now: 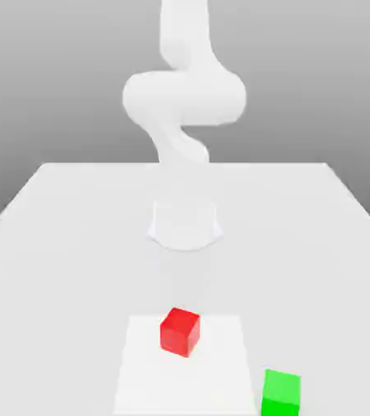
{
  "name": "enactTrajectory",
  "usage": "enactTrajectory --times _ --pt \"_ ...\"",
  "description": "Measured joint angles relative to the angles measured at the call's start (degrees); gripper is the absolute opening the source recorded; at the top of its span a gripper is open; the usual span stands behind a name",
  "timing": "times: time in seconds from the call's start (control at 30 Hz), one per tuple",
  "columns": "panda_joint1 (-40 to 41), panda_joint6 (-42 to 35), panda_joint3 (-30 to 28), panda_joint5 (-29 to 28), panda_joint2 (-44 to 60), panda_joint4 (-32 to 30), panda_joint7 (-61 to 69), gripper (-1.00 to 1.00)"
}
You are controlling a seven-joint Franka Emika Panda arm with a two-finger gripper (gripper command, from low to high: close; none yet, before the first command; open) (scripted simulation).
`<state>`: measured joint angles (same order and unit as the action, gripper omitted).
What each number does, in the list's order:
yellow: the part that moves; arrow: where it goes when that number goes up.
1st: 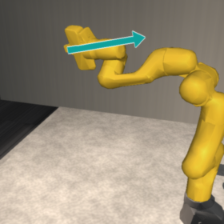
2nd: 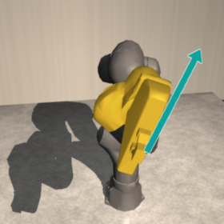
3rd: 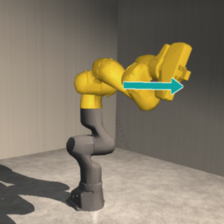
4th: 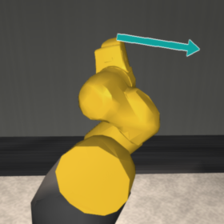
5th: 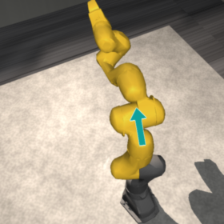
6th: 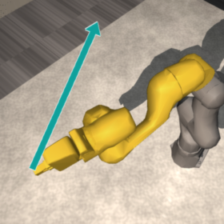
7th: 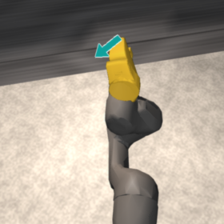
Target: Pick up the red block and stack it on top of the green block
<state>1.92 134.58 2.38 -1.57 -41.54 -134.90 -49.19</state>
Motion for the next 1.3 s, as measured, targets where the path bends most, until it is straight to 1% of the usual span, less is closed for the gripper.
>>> enactTrajectory --times 0.2,0.37,0.5,0.6,0.67,0.73,0.87,1.0,1.03,1.23,1.3 --pt "4.95 7.61 4.92 -3.63 12.43 -8.35 -8.83 0.00" --pt "7.74 14.04 6.64 -5.40 22.90 -15.33 -15.31 0.00" --pt "8.83 20.11 6.88 -4.06 32.11 -21.52 -19.05 0.00" --pt "8.31 25.02 6.80 0.70 38.76 -25.95 -19.11 0.00" --pt "8.32 27.15 6.78 1.23 41.37 -26.37 -19.45 0.00" --pt "8.32 29.09 6.57 0.56 43.66 -26.12 -20.18 0.00" --pt "7.69 33.10 5.29 -2.10 48.40 -25.43 -22.22 0.00" --pt "5.57 37.34 2.47 -4.85 53.46 -24.95 -24.07 0.00" --pt "5.04 38.21 1.78 -5.44 54.51 -24.89 -24.47 -1.00" --pt "4.80 38.72 1.45 -5.88 55.03 -24.85 -24.79 -1.00" --pt "5.39 37.68 2.22 -5.20 53.79 -24.92 -24.38 -1.00"
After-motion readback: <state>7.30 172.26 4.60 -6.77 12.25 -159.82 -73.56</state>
